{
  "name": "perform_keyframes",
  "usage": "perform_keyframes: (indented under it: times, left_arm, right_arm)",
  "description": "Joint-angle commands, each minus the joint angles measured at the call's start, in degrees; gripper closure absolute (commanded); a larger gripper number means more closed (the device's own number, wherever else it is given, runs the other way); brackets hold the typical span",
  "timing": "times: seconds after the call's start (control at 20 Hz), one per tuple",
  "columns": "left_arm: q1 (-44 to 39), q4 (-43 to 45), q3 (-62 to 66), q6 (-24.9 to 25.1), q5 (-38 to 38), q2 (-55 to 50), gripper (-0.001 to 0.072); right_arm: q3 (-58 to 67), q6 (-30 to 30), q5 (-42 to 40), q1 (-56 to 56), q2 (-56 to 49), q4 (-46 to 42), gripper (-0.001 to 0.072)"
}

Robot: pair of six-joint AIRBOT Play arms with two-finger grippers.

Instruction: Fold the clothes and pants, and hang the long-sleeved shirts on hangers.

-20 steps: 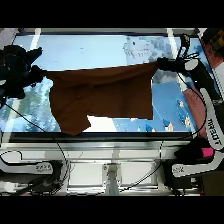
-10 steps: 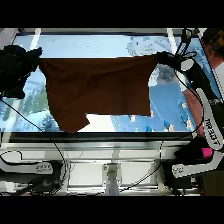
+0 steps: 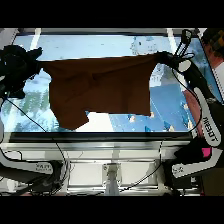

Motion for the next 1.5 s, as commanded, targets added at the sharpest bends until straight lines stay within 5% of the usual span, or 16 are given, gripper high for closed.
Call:
perform_keyframes:
  times: [0.0, 0.1, 0.15, 0.2, 0.25, 0.5, 0.65, 0.85, 1.0, 1.45]
  left_arm:
    - [-1.3, -0.4, 0.0, 0.1, 4.1, -2.2, 0.0675]
    - [-1.8, -0.4, 0.1, 2.4, 5.0, -2.8, 0.0630]
    - [-1.8, -0.4, 0.1, 3.7, 5.0, -2.8, 0.0461]
    - [-1.8, -0.4, 0.1, 4.6, 4.9, -2.8, 0.0198]
    - [-1.7, -0.4, 0.2, 4.5, 4.3, -2.6, 0.0064]
    - [4.3, 4.6, 0.5, 8.7, -5.2, 1.9, 0.0065]
    - [9.3, 24.5, 0.5, 10.2, -10.7, 7.9, 0.0067]
    - [14.2, 43.1, 0.3, 2.9, -26.0, 11.0, 0.0067]
    - [16.6, 44.0, -0.7, 1.8, -36.3, 9.1, 0.0068]
    - [16.1, 43.8, -3.1, -2.4, -36.7, 3.8, 0.0067]
  right_arm:
    - [0.0, 0.1, -0.6, 0.8, -3.1, 0.2, 0.0702]
    - [0.0, 0.0, -1.4, 1.5, -3.8, 0.0, 0.0583]
    - [0.0, 0.0, -2.1, 1.6, -3.9, 0.0, 0.0443]
    - [0.0, 0.0, -2.8, 1.8, -3.9, 0.0, 0.0365]
    - [0.1, 0.0, -2.9, 1.8, -3.7, -0.1, 0.0365]
    - [0.1, 0.0, 1.8, 0.4, -0.5, -5.4, 0.0365]
    - [0.1, -0.1, 10.4, -3.1, 3.9, -10.4, 0.0366]
    - [0.1, -6.4, 23.5, -8.9, 8.7, -12.4, 0.0367]
    - [0.0, -7.8, 30.7, -12.3, 9.2, -12.4, 0.0368]
    - [0.0, -7.7, 33.6, -14.0, 9.2, -12.3, 0.0369]
